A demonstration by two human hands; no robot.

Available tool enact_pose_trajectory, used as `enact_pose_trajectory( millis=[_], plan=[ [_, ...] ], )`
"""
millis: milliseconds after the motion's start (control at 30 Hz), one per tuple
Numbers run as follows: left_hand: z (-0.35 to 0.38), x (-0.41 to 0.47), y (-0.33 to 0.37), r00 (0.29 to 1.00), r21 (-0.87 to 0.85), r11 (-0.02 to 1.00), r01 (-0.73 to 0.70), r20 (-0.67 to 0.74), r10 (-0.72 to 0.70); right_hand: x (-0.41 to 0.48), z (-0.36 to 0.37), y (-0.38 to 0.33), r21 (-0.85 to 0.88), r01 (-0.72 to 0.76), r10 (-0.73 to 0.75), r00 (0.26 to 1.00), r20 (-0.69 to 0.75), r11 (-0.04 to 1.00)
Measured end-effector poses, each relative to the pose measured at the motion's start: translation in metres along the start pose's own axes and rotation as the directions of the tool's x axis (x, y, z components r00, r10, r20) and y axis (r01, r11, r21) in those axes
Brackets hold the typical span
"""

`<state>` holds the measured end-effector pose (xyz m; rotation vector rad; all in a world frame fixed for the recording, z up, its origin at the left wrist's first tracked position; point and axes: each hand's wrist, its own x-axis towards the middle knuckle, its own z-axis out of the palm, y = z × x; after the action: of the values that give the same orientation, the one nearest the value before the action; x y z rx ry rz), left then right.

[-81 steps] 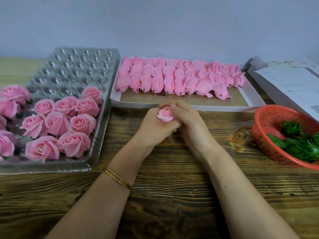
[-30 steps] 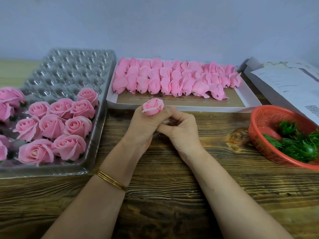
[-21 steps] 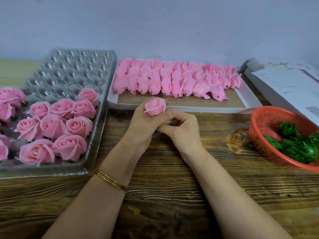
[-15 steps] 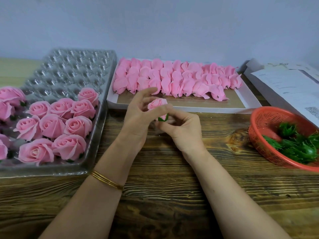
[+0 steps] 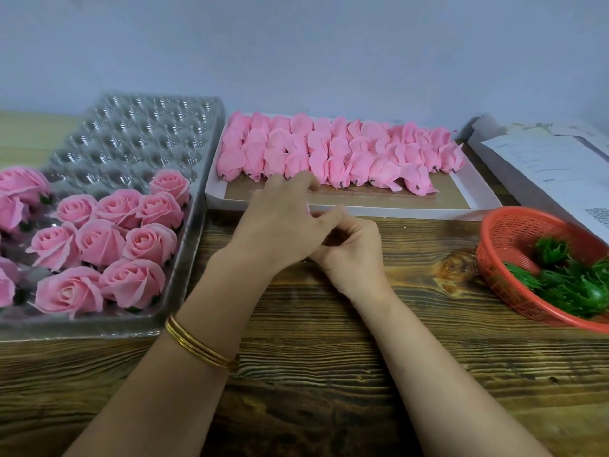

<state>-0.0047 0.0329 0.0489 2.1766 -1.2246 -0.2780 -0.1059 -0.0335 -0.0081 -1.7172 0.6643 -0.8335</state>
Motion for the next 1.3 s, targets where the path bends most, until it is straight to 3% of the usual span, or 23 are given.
enact_pose_trajectory(
  millis=[100, 900, 1100, 1233, 1300],
  plan=[
    [0.001, 0.000, 0.000, 0.999, 0.070, 0.998, 0.004, 0.032, -0.007, -0.001, -0.001, -0.001, 0.011, -0.005, 0.005, 1.000, -0.022, 1.000],
    [-0.008, 0.002, -0.004, 0.997, 0.076, 0.996, -0.047, 0.068, 0.042, 0.000, 0.003, -0.011, 0.280, -0.114, 0.116, 0.993, 0.010, 0.953],
    [-0.052, 0.001, -0.016, 0.999, 0.025, 0.999, -0.045, 0.009, 0.044, 0.001, 0.000, -0.011, 0.268, -0.148, 0.153, 0.988, 0.002, 0.952],
    [-0.108, 0.003, -0.051, 0.995, 0.055, 0.996, -0.067, -0.067, 0.071, 0.000, -0.002, -0.011, 0.245, -0.155, 0.160, 0.987, 0.000, 0.957],
    [-0.134, 0.008, -0.079, 0.995, 0.078, 0.997, -0.014, -0.096, 0.021, 0.001, -0.002, -0.011, 0.248, -0.166, 0.170, 0.985, 0.004, 0.955]
  ],
)
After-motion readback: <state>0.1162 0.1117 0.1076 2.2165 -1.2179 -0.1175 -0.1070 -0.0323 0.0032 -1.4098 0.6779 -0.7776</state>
